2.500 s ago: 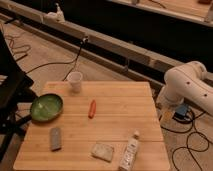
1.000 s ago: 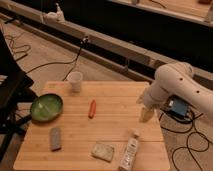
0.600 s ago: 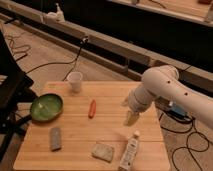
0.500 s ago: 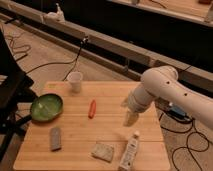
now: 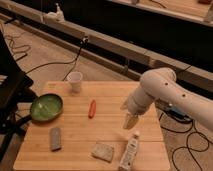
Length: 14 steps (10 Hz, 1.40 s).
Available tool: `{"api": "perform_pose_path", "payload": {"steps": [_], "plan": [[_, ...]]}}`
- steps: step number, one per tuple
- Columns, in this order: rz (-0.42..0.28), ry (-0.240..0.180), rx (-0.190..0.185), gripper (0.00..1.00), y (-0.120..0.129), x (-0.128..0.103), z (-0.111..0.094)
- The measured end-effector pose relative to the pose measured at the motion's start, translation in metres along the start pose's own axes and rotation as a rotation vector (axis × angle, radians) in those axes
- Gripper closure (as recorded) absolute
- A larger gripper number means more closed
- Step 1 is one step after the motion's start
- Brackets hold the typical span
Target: Place the white sponge in the ceramic bowl
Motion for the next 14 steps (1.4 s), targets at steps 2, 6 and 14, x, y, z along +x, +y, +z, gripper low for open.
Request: {"api": "perform_pose_path", "payload": {"steps": [2, 6, 14], "plan": [[-0.013, -0.002, -0.077, 0.35, 0.03, -0.01, 0.032], [-0.012, -0.051, -0.151, 0.35, 0.066, -0.038, 0.087], [0.074, -0.15, -0.111, 0.35, 0.071, -0.066, 0.125]]}}
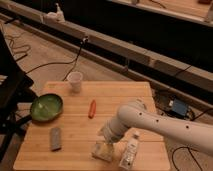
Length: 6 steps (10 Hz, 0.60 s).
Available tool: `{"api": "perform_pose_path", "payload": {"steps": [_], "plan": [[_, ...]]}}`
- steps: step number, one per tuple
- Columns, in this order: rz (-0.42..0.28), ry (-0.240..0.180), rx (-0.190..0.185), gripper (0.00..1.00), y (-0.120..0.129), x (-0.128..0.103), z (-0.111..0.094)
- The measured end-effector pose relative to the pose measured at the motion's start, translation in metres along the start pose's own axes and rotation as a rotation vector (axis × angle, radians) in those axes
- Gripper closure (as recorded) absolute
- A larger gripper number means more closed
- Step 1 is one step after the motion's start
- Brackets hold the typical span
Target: Place the white sponge in the ceramic bowl
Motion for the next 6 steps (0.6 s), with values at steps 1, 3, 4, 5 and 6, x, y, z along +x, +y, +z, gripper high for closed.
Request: {"api": "perform_pose_path", "payload": {"steps": [1, 3, 4, 5, 6], "plan": [[0.018, 0.018, -0.003, 0.35, -0.002, 0.008, 0.009], [0.029, 0.04, -0.012, 0.35, -0.004, 0.014, 0.022], [0.036, 0.047, -0.015, 0.35, -0.005, 0.016, 0.028], [0.042, 0.049, -0.019, 0.35, -0.006, 0.017, 0.034], [0.047, 0.047, -0.022, 0.35, -0.007, 0.018, 0.04]]}}
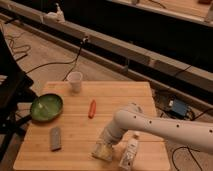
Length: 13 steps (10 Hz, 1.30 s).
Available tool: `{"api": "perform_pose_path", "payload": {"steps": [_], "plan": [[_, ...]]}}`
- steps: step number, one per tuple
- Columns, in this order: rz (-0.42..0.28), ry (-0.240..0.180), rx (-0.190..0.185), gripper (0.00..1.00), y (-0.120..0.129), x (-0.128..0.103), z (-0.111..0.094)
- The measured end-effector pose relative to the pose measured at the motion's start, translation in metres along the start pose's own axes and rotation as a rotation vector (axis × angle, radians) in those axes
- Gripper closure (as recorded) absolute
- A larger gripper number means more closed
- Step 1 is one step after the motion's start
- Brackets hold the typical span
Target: Place the white sponge in the ceramic bowl
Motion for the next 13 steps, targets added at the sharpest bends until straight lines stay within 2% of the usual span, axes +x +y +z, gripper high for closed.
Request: {"api": "perform_pose_path", "payload": {"steps": [2, 4, 6, 7, 8, 9, 11, 13], "plan": [[0.011, -0.016, -0.01, 0.35, 0.0, 0.003, 0.014], [0.027, -0.051, -0.021, 0.35, 0.003, 0.007, 0.03], [0.03, -0.102, -0.002, 0.37, 0.003, 0.01, 0.042], [0.027, -0.108, 0.006, 0.39, 0.003, 0.01, 0.042], [0.006, -0.12, 0.029, 0.52, 0.002, 0.011, 0.045], [-0.019, -0.109, 0.041, 0.64, 0.005, 0.013, 0.045], [-0.045, -0.096, 0.061, 0.82, 0.007, 0.013, 0.044], [-0.064, -0.105, 0.076, 0.98, 0.008, 0.005, 0.037]]}}
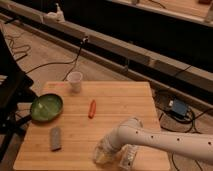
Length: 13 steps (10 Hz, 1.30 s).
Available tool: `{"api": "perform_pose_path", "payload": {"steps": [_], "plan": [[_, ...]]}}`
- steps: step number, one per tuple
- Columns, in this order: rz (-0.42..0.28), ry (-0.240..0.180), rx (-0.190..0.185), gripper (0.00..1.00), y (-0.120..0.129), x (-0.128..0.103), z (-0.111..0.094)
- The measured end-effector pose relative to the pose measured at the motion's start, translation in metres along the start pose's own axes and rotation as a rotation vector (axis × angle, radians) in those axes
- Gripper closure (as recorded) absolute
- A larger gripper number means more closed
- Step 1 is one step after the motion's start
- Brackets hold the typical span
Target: Place the white sponge in the ceramic bowl
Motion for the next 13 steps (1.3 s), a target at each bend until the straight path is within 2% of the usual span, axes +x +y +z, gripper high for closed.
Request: {"api": "perform_pose_path", "payload": {"steps": [2, 5, 7, 8, 9, 10, 11, 13], "plan": [[-0.04, -0.052, 0.018, 1.0, -0.009, -0.031, -0.016], [-0.138, -0.182, 0.038, 1.0, -0.031, -0.109, -0.049], [-0.237, -0.253, 0.033, 1.0, -0.043, -0.174, -0.058], [-0.295, -0.291, 0.016, 1.0, -0.046, -0.213, -0.055], [-0.348, -0.313, -0.018, 1.0, -0.043, -0.248, -0.046], [-0.4, -0.319, -0.06, 1.0, -0.036, -0.276, -0.033], [-0.429, -0.321, -0.084, 1.0, -0.031, -0.293, -0.026], [-0.451, -0.325, -0.102, 1.0, -0.027, -0.305, -0.021]]}}
